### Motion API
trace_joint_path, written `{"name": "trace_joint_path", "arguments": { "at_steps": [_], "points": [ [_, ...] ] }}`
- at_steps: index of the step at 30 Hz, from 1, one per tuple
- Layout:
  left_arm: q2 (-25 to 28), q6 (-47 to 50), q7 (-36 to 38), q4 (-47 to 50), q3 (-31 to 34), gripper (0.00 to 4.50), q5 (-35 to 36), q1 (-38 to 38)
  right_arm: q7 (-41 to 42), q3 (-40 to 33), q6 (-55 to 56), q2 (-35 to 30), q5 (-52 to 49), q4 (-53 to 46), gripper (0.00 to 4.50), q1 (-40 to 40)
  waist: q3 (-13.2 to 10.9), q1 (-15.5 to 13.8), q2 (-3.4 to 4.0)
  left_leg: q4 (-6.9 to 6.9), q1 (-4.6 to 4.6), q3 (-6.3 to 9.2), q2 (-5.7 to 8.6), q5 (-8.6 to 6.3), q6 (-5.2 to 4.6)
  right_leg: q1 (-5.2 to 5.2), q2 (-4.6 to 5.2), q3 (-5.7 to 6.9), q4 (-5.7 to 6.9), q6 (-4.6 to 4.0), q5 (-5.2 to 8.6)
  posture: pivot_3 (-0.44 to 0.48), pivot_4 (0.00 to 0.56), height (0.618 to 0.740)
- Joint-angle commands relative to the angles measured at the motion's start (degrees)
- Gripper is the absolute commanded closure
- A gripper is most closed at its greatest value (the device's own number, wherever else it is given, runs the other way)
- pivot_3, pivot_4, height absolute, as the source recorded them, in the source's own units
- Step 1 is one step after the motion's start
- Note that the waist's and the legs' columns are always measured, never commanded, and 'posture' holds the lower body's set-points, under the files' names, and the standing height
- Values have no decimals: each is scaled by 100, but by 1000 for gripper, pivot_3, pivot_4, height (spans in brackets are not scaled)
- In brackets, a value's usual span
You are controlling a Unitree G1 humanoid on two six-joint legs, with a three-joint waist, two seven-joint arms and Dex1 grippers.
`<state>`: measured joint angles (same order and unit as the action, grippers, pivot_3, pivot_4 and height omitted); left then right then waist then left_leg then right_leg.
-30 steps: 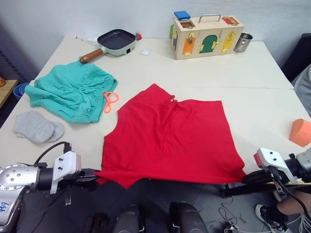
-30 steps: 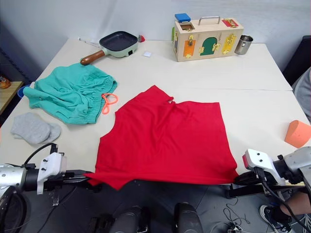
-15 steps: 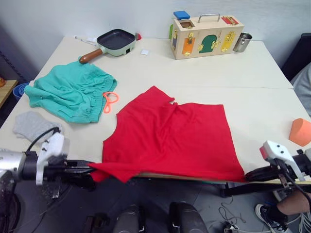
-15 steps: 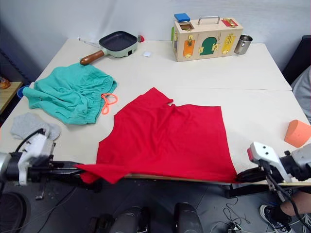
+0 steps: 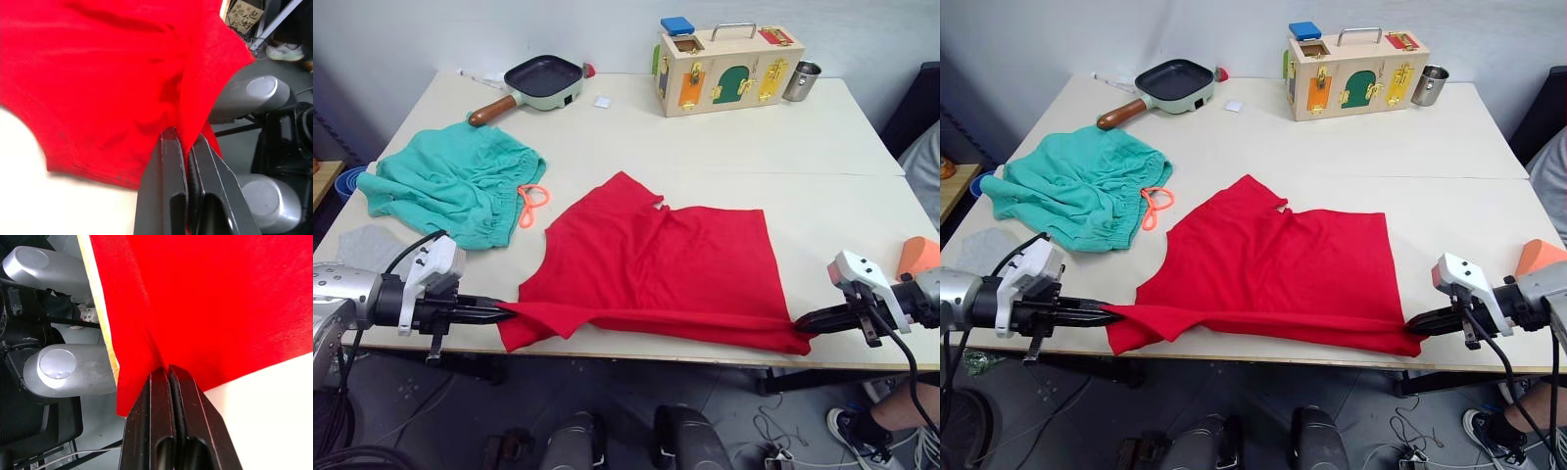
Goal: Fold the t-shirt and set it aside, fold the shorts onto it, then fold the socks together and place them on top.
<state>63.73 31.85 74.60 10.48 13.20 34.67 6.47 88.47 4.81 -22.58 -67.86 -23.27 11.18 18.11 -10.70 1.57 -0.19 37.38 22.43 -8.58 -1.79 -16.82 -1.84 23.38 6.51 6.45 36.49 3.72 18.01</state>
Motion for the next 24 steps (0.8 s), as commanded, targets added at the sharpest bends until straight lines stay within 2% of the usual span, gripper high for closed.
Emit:
{"name": "trace_joint_path", "arguments": {
  "at_steps": [1, 11, 18, 21, 24],
  "points": [
    [-73, -284, -122, -138, 243, 4477, -165, -10, 195, -89, 119, 77, 58, 59, 4500, -30, 0, 0, 0, 1, 0, 0, 0, 0, 0, 0, 0, 0, 1, 0, 0, 0, 150, 740],
    [-684, -221, -726, -401, -677, 4477, -702, 655, -126, 5, 25, 562, 396, 332, 4500, 296, 0, -6, -1, 31, -1, -4, 0, 3, -2, 0, 0, -5, 35, 1, 0, 0, 150, 740],
    [-647, 149, -565, -724, -923, 4477, -758, 859, -210, -36, -222, 685, 459, 383, 4500, 395, 0, -4, -1, 39, 0, -4, -2, 3, -2, 2, -1, -6, 44, 1, 0, 0, 150, 740],
    [-858, -18, -784, -788, -745, 3834, -770, 993, -418, -259, -221, 825, 364, 322, 3886, 421, 0, -5, -1, 41, 0, -4, -3, 4, -1, 2, -1, -6, 45, 0, 0, 0, 150, 740],
    [-1037, -244, -1147, -873, -413, 2943, -813, 1015, -609, -652, 95, 917, 270, 317, 2910, 307, 0, -6, -1, 46, 0, -4, -2, 4, -1, 2, -1, -8, 50, 1, 0, 0, 150, 740]
  ]
}}
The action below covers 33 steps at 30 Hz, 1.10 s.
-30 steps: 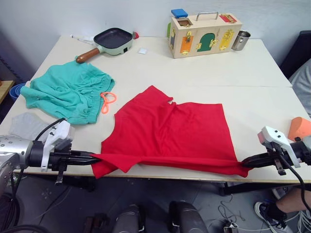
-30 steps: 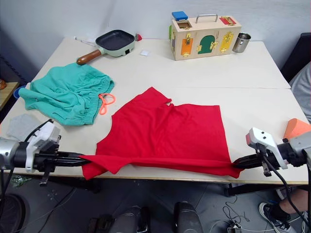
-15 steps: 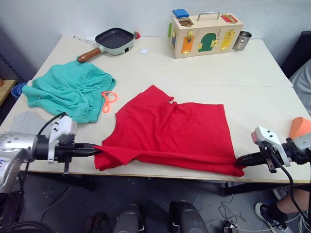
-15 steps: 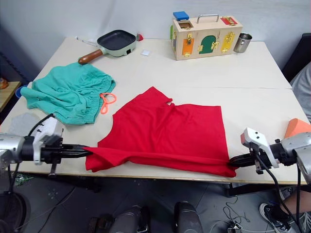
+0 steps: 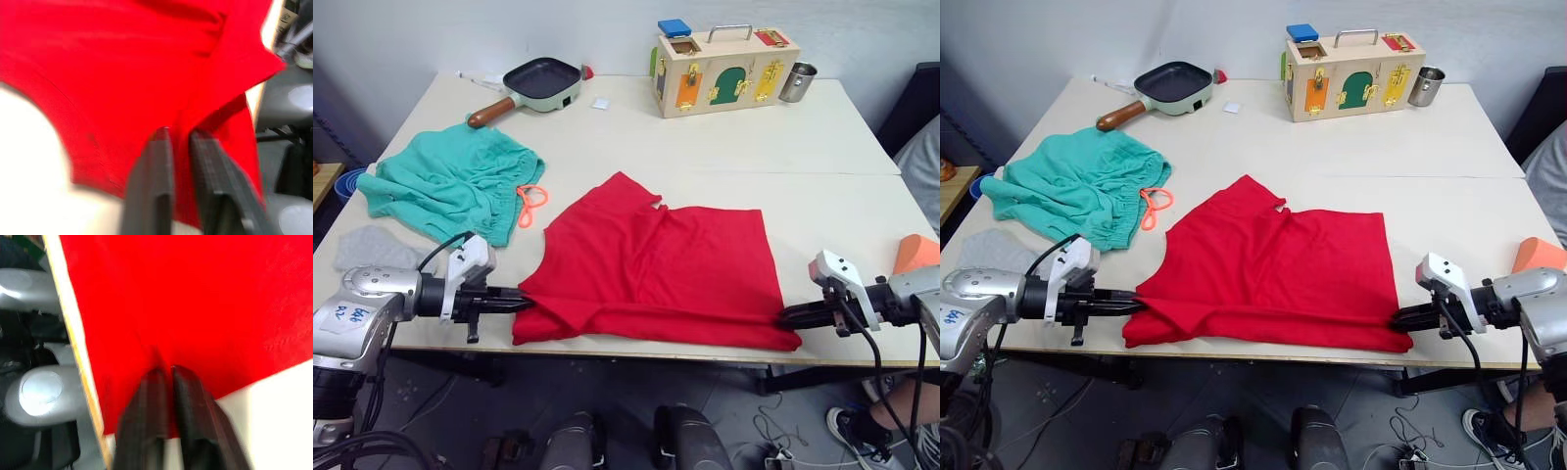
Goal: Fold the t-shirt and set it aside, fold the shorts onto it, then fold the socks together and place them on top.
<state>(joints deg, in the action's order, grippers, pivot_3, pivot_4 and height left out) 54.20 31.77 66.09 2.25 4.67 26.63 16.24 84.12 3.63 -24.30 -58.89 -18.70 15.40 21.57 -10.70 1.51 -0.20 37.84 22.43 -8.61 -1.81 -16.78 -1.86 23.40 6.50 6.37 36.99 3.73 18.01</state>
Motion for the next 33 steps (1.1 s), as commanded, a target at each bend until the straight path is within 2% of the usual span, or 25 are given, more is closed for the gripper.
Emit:
{"name": "trace_joint_path", "arguments": {
  "at_steps": [1, 5, 8, 11, 15, 18, 19, 23, 26, 33],
  "points": [
    [-124, -302, -390, -79, 577, 2638, -4, 4, -194, -717, 417, 54, -273, -125, 2568, -112, 0, -2, 0, 2, 1, 0, 0, 0, 0, 0, 0, 0, 0, 0, 0, 0, 150, 740],
    [-327, -1032, -636, -221, 1125, 1406, -56, -191, -386, -1461, 1076, 314, -591, -334, 1174, -422, 0, -5, -3, 3, 1, 0, 0, 0, 0, -1, 0, 1, 0, 0, 0, 0, 150, 740],
    [-458, -1118, -481, 84, 1563, 1406, 392, -361, -321, -1857, 621, 439, -1230, -1088, 1174, -771, 0, -6, -3, 3, -1, 0, -1, 0, -1, -3, 0, 1, 2, 0, 0, 0, 150, 740],
    [-343, -971, -137, 699, 1552, 1367, 614, -782, -174, -1788, 394, 457, -1518, -1891, 1857, -1231, 1, -4, -6, 2, -1, 2, -4, -1, -1, -5, 0, 1, -1, 1, 0, 0, 150, 740],
    [-442, -1186, -8, 1242, 1159, 1367, 442, -1143, -311, -1348, 798, 703, -1247, -2581, 3194, -1637, 5, -6, -11, 1, -5, 3, -3, -2, -1, -10, 0, -1, -3, 0, 0, 0, 150, 740],
    [-849, -1216, -315, 1655, 634, 2010, 338, -1189, -908, -913, 1275, 1237, -717, -2710, 4290, -1661, 9, -9, -19, -8, -16, 7, -3, -6, 3, -22, 0, -2, -9, 0, 0, 0, 150, 740],
    [-909, -1316, -373, 1722, 426, 2244, 143, -1228, -1008, -786, 1505, 1336, -489, -2672, 4500, -1658, 9, -13, -19, -7, -16, 7, -1, -6, 3, -24, 1, -2, -10, 2, -1, 0, 150, 740],
    [-1074, -1396, -860, 1672, -73, 3587, -515, -1398, -1438, -443, 2087, 1536, 216, -2378, 4500, -1646, 10, -13, -20, -7, -14, 6, 4, -5, 2, -20, 2, -2, -7, 3, -2, 0, 150, 740],
    [-1178, -1475, -1232, 1380, -75, 4469, -822, -1473, -1756, -360, 2470, 1590, 602, -2025, 4500, -1562, 10, -11, -22, -6, -15, 6, 3, -5, 1, -19, 1, -2, -7, 3, -2, 0, 150, 740],
    [-1020, -1802, -1286, 673, 71, 4469, -1106, -1534, -1681, -638, 3464, 1375, 742, -898, 4500, -1622, 11, -7, -23, -6, -16, 6, 2, -5, -2, -21, 2, 0, -7, 2, -1, 0, 150, 740]
  ]
}}
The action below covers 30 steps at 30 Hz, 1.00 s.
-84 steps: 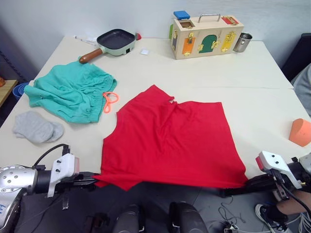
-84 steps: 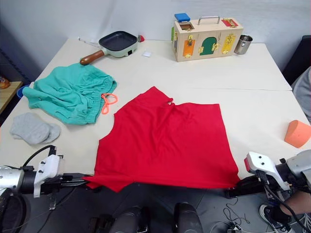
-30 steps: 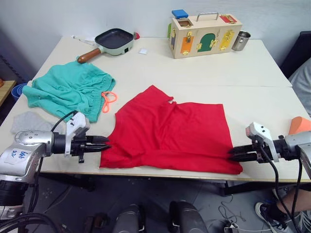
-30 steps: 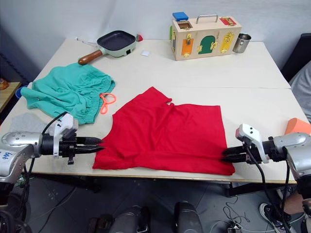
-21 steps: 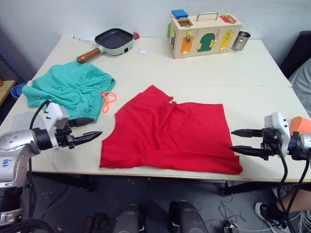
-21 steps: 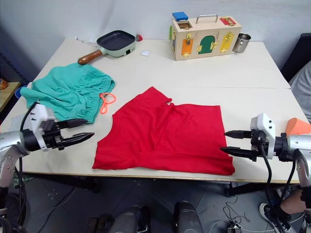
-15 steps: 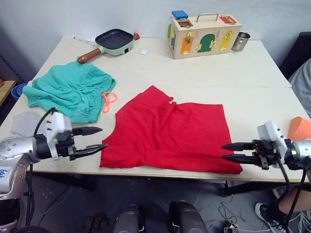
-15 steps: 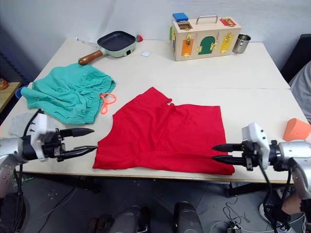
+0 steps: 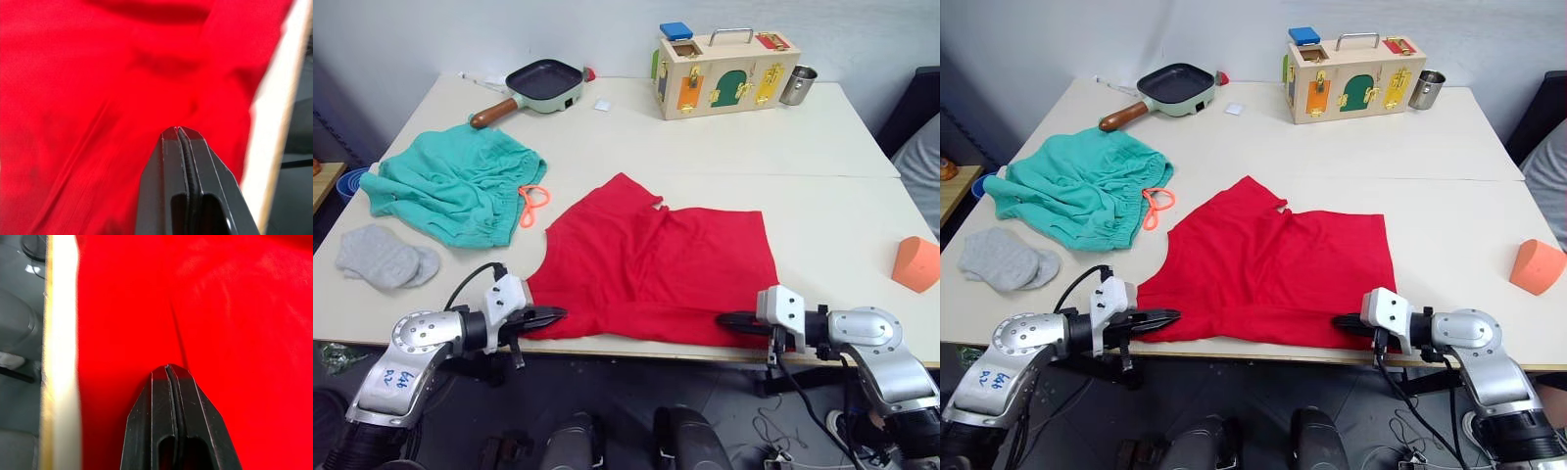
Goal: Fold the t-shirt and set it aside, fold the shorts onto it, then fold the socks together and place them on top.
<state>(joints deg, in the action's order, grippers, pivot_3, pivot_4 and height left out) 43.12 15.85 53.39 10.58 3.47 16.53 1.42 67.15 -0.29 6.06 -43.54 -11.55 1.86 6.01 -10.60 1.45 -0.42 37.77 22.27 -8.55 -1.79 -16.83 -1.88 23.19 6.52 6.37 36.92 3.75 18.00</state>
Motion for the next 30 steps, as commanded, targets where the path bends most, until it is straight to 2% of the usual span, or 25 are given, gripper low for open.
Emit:
{"name": "trace_joint_path", "arguments": {
  "at_steps": [1, 10, 12, 16, 18, 22, 26, 30],
  "points": [
    [85, -241, -74, -228, 220, 4469, -123, -39, -20, -288, 555, -184, 48, 631, 4500, -65, 2, -8, -3, 0, -2, 0, 0, 0, -1, -4, 0, 0, -2, 0, 0, 0, 150, 740],
    [27, -821, -143, -916, 485, 4469, -147, 141, 300, -860, 1655, -106, -547, 2266, 4500, 151, 7, 1, -11, -13, -71, 13, -3, -12, -6, -85, 2, 9, -29, 0, 0, 0, 150, 740],
    [-34, -946, 59, -883, 763, 4469, 277, 204, 481, -1088, 1475, 4, -1148, 1934, 4500, 231, 6, 6, -11, -20, -73, 11, -2, -12, -6, -84, 2, 7, -33, 0, 0, 0, 150, 740],
    [60, -765, 618, -271, 977, 4469, 984, 175, 658, -1091, 578, 59, -1959, 565, 4500, -135, 6, 11, -11, -51, -76, 10, -4, -2, 8, -72, 2, 5, -34, -3, 2, 0, 150, 740],
    [39, -557, 636, 36, 854, 4469, 1114, 191, 756, -890, 521, 63, -1894, 71, 4500, -452, 7, 5, -10, -60, -79, 14, -5, -1, 13, -74, 2, 8, -36, -5, 3, 0, 150, 740],
    [-336, -431, 257, 343, 236, 4469, 761, 259, 412, -458, 918, 420, -1198, -155, 4500, -905, 7, -51, -10, -64, -79, 13, 1, -2, 10, -79, 2, 11, -45, -5, 3, 0, 150, 740],
    [-544, -370, -103, 297, -87, 4469, 352, 157, 90, -436, 1189, 537, -741, 200, 4500, -979, 6, -82, -11, -56, -78, 0, 5, -4, 5, -76, 2, -3, -45, -1, 1, 0, 150, 740],
    [-642, -385, -516, -28, -188, 4469, -66, -26, -33, -605, 1605, 381, -490, 1162, 4500, -858, 8, -81, -12, -61, -84, -1, 3, -3, 7, -75, 1, -4, -44, -2, 1, 0, 150, 740]
  ]
}}
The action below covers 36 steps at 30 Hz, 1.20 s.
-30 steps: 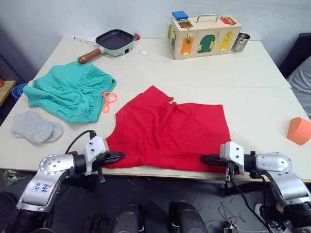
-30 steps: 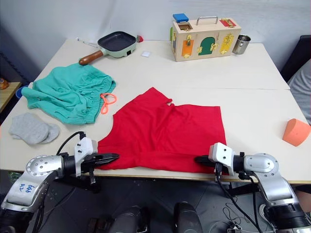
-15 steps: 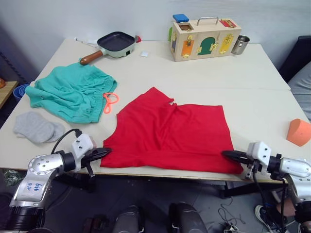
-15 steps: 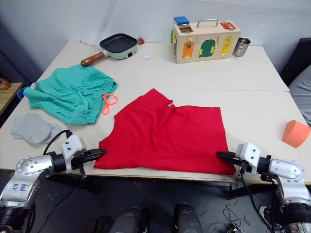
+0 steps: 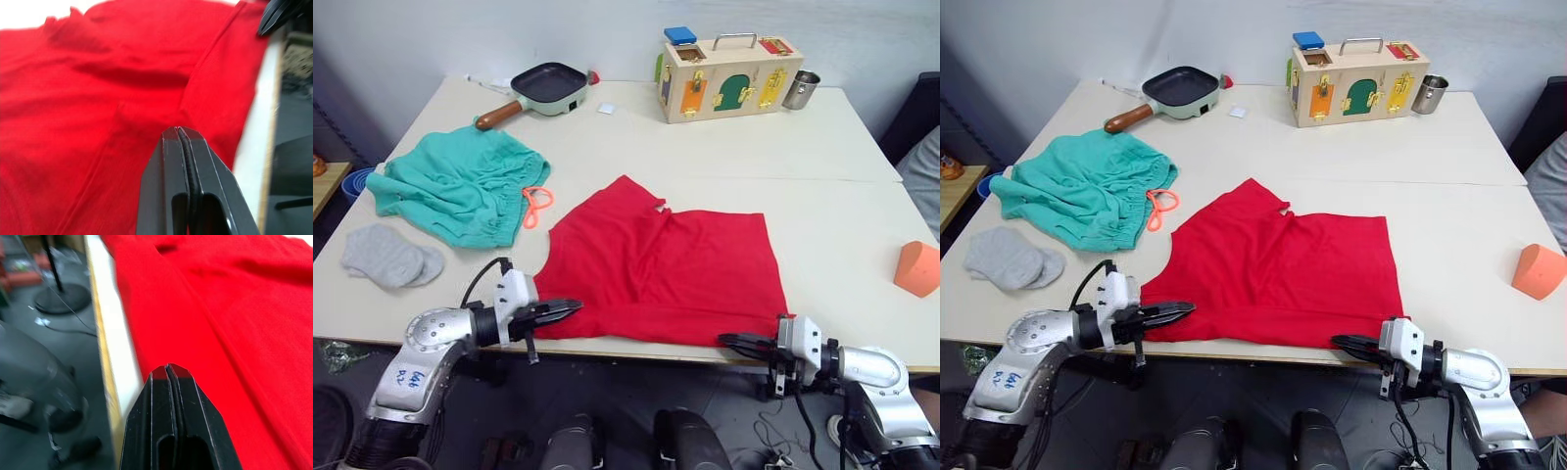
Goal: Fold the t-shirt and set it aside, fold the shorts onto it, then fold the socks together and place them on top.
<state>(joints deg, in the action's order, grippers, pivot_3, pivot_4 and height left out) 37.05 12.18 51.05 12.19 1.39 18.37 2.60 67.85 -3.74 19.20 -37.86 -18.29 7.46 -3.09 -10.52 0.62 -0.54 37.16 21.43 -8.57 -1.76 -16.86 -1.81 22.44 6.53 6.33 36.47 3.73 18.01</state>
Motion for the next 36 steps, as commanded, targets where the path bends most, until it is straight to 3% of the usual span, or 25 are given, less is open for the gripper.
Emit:
{"name": "trace_joint_path", "arguments": {
  "at_steps": [1, 8, 13, 16, 20, 22, 33, 36],
  "points": [
    [-54, -29, -354, -264, 44, 4469, -298, -182, -113, -316, 372, -232, 201, 817, 4500, 98, 1, 2, -2, -1, -3, 0, -1, 0, 0, -2, 0, 0, -1, 0, 0, 0, 150, 740],
    [112, -662, 29, -700, 461, 4469, -79, -290, 270, -967, 230, -741, -358, 1692, 4500, 288, 20, -49, -19, 1, -11, 2, -1, -5, -6, -10, 4, -2, -5, -2, 1, 0, 150, 740],
    [466, -571, 715, -505, 1143, 4469, 747, -195, 817, -1130, -799, -1029, -1215, 429, 4500, -23, 15, -42, -13, -5, -2, 5, -8, -9, -7, 0, 6, 2, -8, -9, 5, 0, 150, 740],
    [985, -481, 1247, -280, 1220, 3911, 811, -410, 1270, -1027, -735, -1271, -1074, -23, 3615, -304, 10, -30, -5, -12, -1, 6, -9, -9, -8, 4, 5, 3, -7, -12, 7, 0, 150, 740],
    [1316, -936, 1485, -129, 1110, 2626, 397, -791, 1360, -937, -557, -1322, -802, -66, 2233, -322, 11, -36, -3, -12, -2, 5, -6, -19, 8, -1, 5, 4, -23, -11, 6, 0, 150, 740],
    [1341, -960, 1446, -157, 1050, 2089, 284, -830, 1393, -873, -549, -1293, -725, -37, 2227, -287, 11, -42, -3, -12, 0, 5, -6, -30, 24, 0, 5, 4, -26, -11, 6, 0, 150, 740],
    [1217, -948, 876, -404, 662, 2089, -465, -671, 1305, -461, -100, -1276, -57, 710, 2227, 155, 8, -34, 0, -16, 4, 6, -6, -31, 22, 3, 5, 8, -32, -10, 6, 0, 150, 740],
    [1205, -870, 819, -426, 654, 2050, -462, -624, 1262, -409, -20, -1254, -12, 846, 2802, 273, 8, -36, 0, -13, 4, 5, -7, -30, 20, 0, 4, 9, -31, -9, 5, 0, 150, 740]
  ]
}}
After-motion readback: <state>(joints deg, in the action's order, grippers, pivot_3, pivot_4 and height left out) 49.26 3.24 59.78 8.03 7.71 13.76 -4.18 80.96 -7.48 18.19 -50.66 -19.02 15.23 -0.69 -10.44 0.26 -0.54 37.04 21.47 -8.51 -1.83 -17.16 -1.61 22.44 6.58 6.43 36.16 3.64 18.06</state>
